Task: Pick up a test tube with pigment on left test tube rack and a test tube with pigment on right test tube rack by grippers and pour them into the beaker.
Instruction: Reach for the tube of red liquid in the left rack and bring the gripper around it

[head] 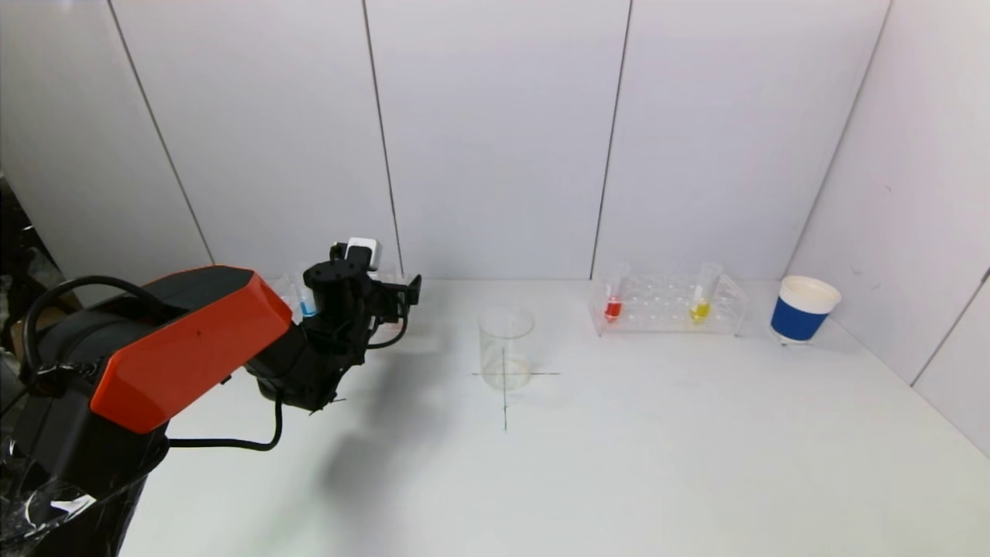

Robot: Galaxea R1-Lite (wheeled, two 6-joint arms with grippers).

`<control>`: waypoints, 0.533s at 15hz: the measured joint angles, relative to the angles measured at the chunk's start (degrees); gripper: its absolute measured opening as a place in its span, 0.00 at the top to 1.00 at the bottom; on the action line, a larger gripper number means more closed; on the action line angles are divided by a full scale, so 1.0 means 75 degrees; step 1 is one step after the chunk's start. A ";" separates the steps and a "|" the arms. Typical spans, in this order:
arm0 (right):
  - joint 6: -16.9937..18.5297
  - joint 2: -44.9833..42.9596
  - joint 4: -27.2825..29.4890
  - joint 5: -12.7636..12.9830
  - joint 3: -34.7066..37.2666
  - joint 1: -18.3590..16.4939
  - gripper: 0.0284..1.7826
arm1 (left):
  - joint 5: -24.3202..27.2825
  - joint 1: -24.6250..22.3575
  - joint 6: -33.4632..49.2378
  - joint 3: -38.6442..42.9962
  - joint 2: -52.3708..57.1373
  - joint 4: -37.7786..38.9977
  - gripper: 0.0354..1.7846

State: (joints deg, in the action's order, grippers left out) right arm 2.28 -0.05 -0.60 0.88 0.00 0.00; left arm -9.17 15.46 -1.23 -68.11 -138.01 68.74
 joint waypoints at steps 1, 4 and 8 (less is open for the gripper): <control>0.0000 0.0000 0.0000 0.0000 0.0000 0.0000 0.00 | 0.0003 0.0000 0.0000 -0.0010 0.0000 0.0000 0.13; 0.0000 0.0000 0.0000 0.0000 0.0000 0.0000 0.00 | 0.0003 -0.0003 0.0003 -0.0011 0.0000 0.0003 0.38; 0.0000 -0.0003 0.0000 0.0000 0.0000 0.0000 0.00 | 0.0003 0.0008 0.0003 -0.0011 0.0000 0.0003 0.74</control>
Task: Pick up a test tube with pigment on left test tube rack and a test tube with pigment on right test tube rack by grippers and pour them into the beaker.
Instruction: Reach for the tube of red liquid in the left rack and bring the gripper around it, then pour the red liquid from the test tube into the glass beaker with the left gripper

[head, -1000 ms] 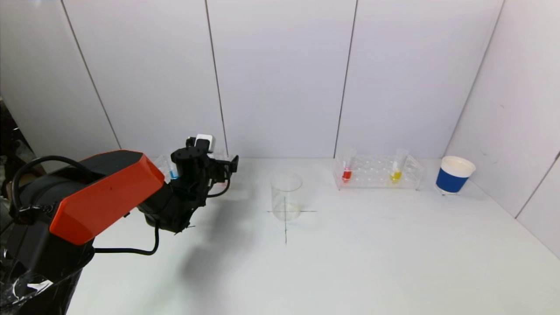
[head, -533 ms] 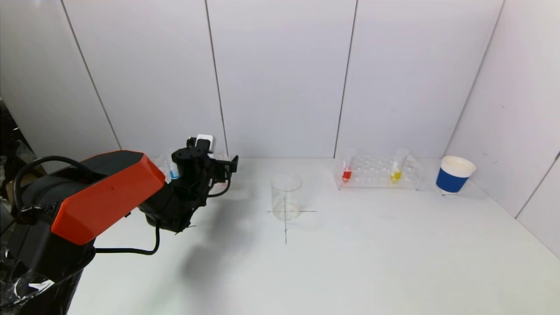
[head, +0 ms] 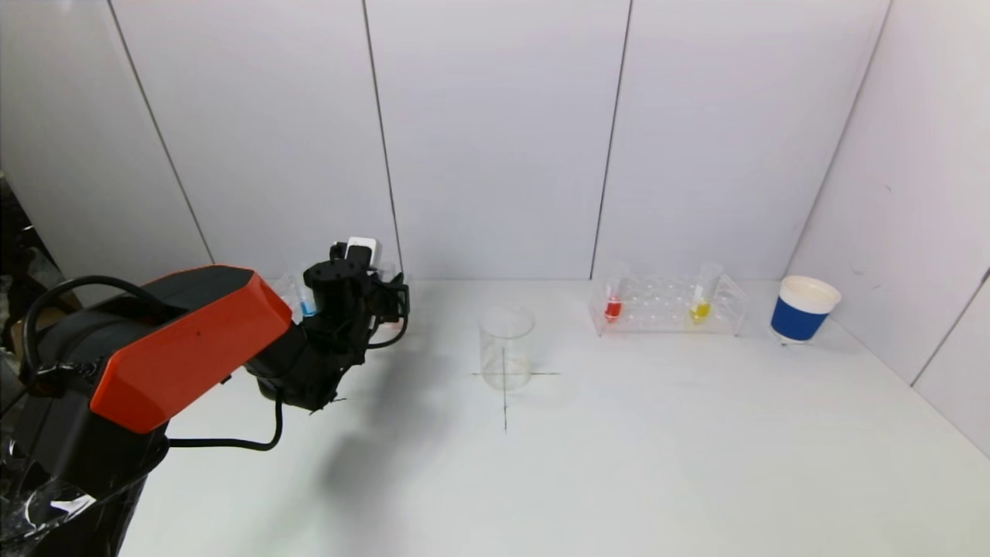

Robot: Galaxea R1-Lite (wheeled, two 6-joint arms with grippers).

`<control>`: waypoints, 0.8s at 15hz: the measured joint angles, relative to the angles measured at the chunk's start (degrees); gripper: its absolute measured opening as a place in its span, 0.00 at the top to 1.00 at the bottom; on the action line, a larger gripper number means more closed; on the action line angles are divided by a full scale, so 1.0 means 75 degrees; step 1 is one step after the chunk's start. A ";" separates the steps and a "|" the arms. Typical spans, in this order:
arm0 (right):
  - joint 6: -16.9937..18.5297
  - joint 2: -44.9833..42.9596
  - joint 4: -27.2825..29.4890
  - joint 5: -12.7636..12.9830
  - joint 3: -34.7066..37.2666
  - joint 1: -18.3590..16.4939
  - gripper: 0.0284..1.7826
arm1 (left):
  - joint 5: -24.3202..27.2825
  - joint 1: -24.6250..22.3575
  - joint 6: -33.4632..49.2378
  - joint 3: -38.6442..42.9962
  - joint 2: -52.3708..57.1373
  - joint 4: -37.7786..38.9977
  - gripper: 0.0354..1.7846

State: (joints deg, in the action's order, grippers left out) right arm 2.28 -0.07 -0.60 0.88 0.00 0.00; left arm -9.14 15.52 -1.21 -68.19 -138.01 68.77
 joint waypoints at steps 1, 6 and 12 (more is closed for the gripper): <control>-0.0003 0.0003 0.0003 0.0000 0.0000 0.0000 0.00 | 0.0003 -0.0005 0.0003 0.0000 0.0000 0.0000 0.76; 0.0000 0.0000 0.0000 0.0000 0.0000 0.0000 0.00 | 0.0003 -0.0008 0.0000 0.0000 0.0000 0.0000 0.76; 0.0000 0.0003 0.0000 0.0000 0.0000 0.0000 0.00 | 0.0003 -0.0015 -0.0003 0.0000 0.0011 -0.0003 0.76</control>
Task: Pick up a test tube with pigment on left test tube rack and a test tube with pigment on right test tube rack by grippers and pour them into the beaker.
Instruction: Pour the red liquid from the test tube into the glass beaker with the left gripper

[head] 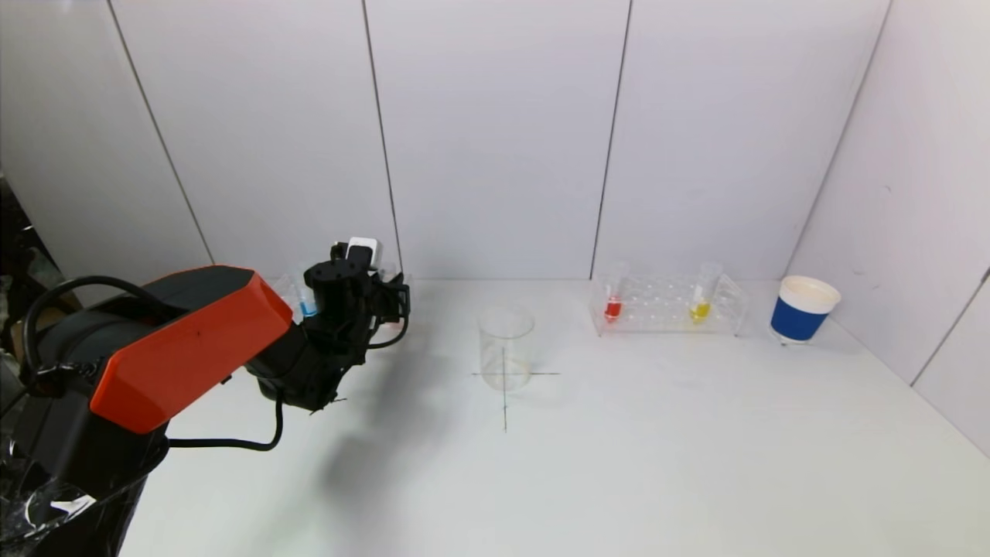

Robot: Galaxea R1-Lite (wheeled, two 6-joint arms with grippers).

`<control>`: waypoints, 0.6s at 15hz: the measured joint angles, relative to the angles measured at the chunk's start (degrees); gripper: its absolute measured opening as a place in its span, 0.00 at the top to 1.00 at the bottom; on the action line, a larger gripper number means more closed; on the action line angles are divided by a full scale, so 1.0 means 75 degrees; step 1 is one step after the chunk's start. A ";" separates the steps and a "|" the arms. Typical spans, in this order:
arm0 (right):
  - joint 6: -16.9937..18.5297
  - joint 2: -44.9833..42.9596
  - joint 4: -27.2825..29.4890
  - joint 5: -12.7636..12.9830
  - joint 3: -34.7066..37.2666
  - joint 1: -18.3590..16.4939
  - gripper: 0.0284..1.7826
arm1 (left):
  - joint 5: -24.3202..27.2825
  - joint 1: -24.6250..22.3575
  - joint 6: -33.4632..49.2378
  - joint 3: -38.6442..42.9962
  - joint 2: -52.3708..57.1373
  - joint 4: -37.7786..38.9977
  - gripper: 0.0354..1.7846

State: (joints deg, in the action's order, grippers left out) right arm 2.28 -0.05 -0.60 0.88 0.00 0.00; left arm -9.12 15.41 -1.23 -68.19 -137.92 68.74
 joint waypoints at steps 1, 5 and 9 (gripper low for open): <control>0.0000 0.0000 0.0000 0.0000 0.0000 0.0000 0.00 | -0.0007 0.0000 0.0003 0.0000 0.0015 -0.0005 0.76; 0.0000 0.0000 0.0000 0.0000 0.0000 0.0000 0.00 | -0.0007 -0.0015 0.0003 0.0011 0.0140 -0.0059 0.76; -0.0003 0.0000 0.0000 0.0000 0.0000 0.0000 0.00 | -0.0007 -0.0005 -0.0003 -0.0080 0.0514 -0.0522 0.76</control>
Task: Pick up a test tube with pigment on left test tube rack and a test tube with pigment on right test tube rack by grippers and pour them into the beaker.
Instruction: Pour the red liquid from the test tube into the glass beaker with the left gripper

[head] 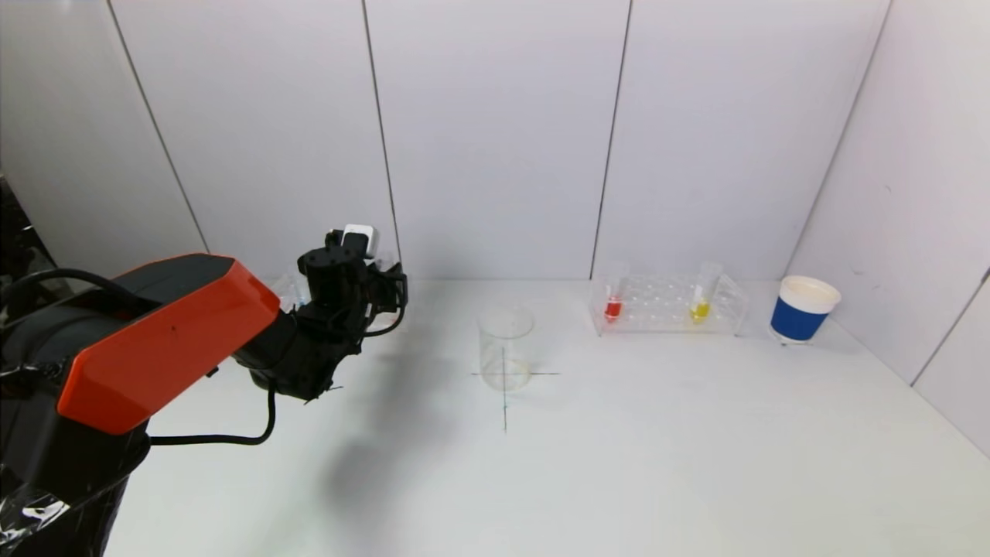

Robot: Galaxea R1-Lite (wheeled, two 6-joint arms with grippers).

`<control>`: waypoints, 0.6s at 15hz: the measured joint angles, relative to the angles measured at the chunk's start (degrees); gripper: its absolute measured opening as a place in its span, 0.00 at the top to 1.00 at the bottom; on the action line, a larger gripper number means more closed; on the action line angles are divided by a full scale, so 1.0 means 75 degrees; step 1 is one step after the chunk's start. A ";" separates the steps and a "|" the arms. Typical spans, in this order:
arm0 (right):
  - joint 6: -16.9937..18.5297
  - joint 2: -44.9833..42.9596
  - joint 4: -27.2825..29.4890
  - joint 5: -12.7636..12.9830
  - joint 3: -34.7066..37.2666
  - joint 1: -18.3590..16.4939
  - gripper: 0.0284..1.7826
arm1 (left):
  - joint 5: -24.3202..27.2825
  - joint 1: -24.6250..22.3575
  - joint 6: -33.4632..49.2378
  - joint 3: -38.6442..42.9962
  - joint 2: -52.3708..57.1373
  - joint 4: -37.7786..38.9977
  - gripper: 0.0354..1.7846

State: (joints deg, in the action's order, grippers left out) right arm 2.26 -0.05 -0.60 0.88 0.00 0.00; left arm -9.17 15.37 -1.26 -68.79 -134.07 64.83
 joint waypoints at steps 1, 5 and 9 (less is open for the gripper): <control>0.0003 0.0000 0.0000 0.0000 0.0000 0.0000 0.00 | -0.0002 0.0005 -0.0005 -0.0075 0.0122 -0.0184 0.76; 0.0003 0.0000 0.0000 0.0003 0.0000 0.0000 0.00 | -0.0002 0.0015 -0.0096 -0.0597 0.0597 -0.1165 0.76; 0.0003 0.0000 0.0000 0.0000 0.0000 0.0000 0.00 | 0.0033 0.0049 -0.0276 -0.1305 0.0930 -0.2128 0.76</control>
State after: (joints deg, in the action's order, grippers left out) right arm 2.28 -0.05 -0.60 0.88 0.00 0.00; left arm -8.92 15.74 -3.33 -78.58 -127.10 48.87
